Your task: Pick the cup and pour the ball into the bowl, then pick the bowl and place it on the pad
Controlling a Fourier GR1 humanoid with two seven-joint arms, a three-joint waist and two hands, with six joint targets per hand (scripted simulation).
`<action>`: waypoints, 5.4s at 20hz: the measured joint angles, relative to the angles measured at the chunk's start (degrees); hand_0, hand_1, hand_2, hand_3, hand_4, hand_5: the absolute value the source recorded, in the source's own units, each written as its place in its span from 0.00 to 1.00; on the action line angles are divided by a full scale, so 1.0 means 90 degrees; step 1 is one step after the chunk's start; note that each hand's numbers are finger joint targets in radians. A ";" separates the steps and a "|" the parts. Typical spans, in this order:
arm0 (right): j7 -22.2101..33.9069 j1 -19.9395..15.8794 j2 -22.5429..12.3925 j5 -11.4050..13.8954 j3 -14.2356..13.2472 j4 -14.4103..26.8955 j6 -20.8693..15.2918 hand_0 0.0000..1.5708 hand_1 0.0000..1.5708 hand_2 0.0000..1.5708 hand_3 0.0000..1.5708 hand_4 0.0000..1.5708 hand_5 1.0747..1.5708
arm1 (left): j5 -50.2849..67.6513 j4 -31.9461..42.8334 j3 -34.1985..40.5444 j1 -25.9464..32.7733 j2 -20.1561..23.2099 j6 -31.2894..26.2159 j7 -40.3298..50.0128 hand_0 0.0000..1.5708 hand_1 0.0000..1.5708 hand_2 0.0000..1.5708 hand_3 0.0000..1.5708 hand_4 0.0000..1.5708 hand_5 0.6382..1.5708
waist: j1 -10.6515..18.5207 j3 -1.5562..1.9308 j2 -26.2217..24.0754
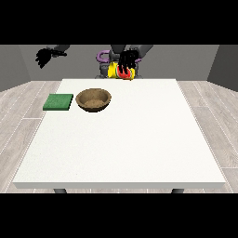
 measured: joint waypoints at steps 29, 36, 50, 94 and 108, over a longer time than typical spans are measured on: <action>0.0316 -0.0055 0.0137 -0.0118 -0.0187 0.0288 -0.0424 0.00 0.00 0.00 0.00 0.23 0.99 | 0.0066 -0.0855 0.0806 0.0341 -0.0807 -0.0297 0.0343 0.36 0.36 0.00 0.00 0.57 0.93 | 0.0909 -0.0089 0.0056; 0.0278 -0.0525 0.0532 -0.0071 -0.0041 0.0054 -0.0814 0.00 0.00 0.00 0.00 0.19 1.00 | 0.3374 -0.2134 0.1935 0.1512 -0.1030 0.0508 -0.0686 0.00 0.00 0.00 0.00 0.00 0.99 | 0.0928 -0.0142 0.0931; -0.0043 -0.1278 0.1409 0.0285 0.0106 0.0651 -0.2335 0.00 0.00 0.00 0.00 0.16 0.99 | 0.6654 -0.3470 0.2422 0.3034 -0.0814 -0.1287 -0.3330 0.00 0.00 0.00 0.00 0.00 0.99 | 0.1633 -0.0023 0.1413; 0.2790 -0.2198 -0.0014 0.2002 0.1228 0.2202 -0.4551 1.00 1.00 1.00 0.46 0.49 1.00 | 0.7432 -0.3465 0.3453 0.3892 0.0020 -0.2531 -0.3401 0.00 0.00 0.00 0.00 0.63 0.83 | 0.1395 -0.0034 0.0186; 0.2395 -0.1918 -0.0903 0.1705 0.0567 0.2022 -0.3848 1.00 1.00 1.00 0.00 0.55 1.00 | 0.8251 -0.3474 0.4518 0.3845 0.1020 -0.3400 -0.3761 0.00 0.00 0.00 0.00 0.83 1.00 | 0.1385 -0.0014 0.0882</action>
